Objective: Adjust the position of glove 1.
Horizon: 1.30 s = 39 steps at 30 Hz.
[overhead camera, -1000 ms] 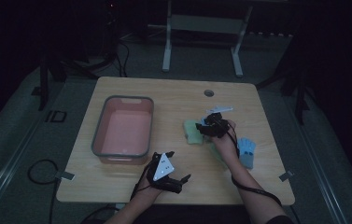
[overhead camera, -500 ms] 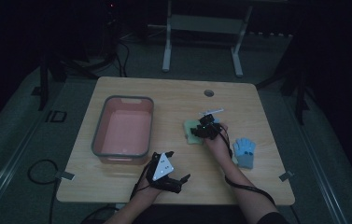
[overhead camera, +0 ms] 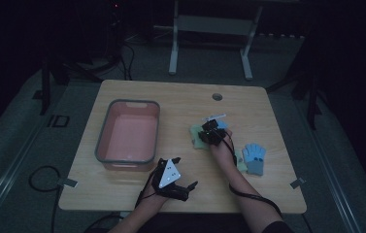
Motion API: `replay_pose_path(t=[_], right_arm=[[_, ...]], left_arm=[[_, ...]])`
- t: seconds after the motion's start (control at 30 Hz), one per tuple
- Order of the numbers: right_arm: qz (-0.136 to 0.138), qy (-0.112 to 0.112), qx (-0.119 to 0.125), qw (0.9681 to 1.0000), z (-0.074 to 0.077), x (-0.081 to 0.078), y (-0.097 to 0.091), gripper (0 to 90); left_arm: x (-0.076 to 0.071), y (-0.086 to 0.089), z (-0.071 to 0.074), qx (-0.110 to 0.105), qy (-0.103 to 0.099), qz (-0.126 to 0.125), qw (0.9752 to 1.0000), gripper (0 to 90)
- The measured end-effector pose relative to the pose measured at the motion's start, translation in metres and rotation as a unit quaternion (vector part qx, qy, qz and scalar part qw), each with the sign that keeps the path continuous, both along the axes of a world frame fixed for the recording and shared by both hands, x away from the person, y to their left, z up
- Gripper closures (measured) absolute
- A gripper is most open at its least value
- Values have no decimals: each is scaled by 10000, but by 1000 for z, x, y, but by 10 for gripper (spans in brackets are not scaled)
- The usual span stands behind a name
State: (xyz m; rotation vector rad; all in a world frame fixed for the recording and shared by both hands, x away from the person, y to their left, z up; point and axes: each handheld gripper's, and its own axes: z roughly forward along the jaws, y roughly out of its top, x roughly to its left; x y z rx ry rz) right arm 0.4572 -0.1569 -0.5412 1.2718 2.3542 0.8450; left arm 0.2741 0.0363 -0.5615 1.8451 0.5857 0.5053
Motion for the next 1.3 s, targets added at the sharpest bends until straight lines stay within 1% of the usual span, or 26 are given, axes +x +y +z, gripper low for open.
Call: replay_pose_path(t=[0.07, 0.13, 0.17, 0.2, 0.23, 0.33, 0.37, 0.4, 0.43, 0.5, 0.53, 0.63, 0.77, 0.83, 0.87, 0.93, 0.97, 1.0, 1.1, 1.2, 1.23, 1.27, 1.3], right_arm=[[-41, -9, 25, 10000, 5, -2, -1, 861], [-66, -18, 117, 9999, 11, -6, -2, 864], [-66, -18, 117, 9999, 11, -6, -2, 864], [-80, -64, 125, 9999, 15, -9, -2, 864], [-84, -75, 191, 9998, 21, -14, -3, 864], [-96, -129, 345, 9993, 32, -24, -5, 865], [-96, -129, 345, 9993, 32, -24, -5, 865], [-85, -166, 345, 9992, 37, -28, -6, 865], [-83, -336, 409, 9986, 52, -45, -11, 866], [-68, -406, 390, 9984, 58, -55, -12, 866], [-68, -406, 390, 9984, 58, -55, -12, 866], [-92, -442, 410, 9981, 63, -71, -17, 866], [-160, -430, 378, 9982, 60, -92, -21, 865], [-152, -370, 431, 9983, 56, -101, -22, 865], [-150, -385, 377, 9984, 53, -105, -23, 865], [-162, -287, 398, 9987, 44, -111, -23, 865], [-162, -287, 398, 9987, 44, -111, -23, 865], [-232, -151, 434, 9987, 32, -115, -23, 866], [-212, -148, 307, 9992, 22, -116, -19, 865], [-208, -141, 297, 9992, 20, -116, -18, 865], [-133, -101, 275, 9995, 12, -114, -16, 865], [-126, -71, 275, 9995, 10, -112, -15, 864], [-112, -91, 261, 9996, 8, -111, -14, 862]], left_arm=[[0, 0, 0, -14, -23, 6, 10000, 25], [0, 0, 0, 7, -8, 1, 10000, 25], [0, 0, 0, 7, -8, 1, 10000, 25], [0, 0, 0, 6, -3, -2, 10000, 25], [0, 0, 0, 7, -10, -5, 10000, 24], [0, 0, 0, 24, -30, -6, 10000, 25], [0, 0, 0, 24, -30, -6, 10000, 25], [0, 0, 1, -2, -28, 12, 10000, 25], [0, 1, 1, 3, -32, 20, 10000, 24], [0, 1, 1, 15, -23, 20, 10000, 25], [0, 1, 1, 15, -23, 20, 10000, 24], [0, 1, 1, -15, -41, 28, 10000, 24], [0, 1, 1, -29, -28, 32, 10000, 25], [0, 1, 1, -46, -50, 34, 10000, 25], [0, 1, 1, -43, -44, 32, 10000, 24], [0, 1, 1, -36, -48, 32, 10000, 25], [0, 1, 1, -36, -48, 32, 10000, 25], [-1, 1, 1, -44, -45, 35, 10000, 25], [-1, 1, 1, -41, -22, 42, 10000, 24], [-1, 1, 1, -57, -36, 42, 10000, 25], [-1, 1, 1, -35, -34, 40, 10000, 25], [-1, 1, 1, -36, -31, 39, 10000, 24], [-1, 2, 1, -42, -29, 43, 10000, 24]])
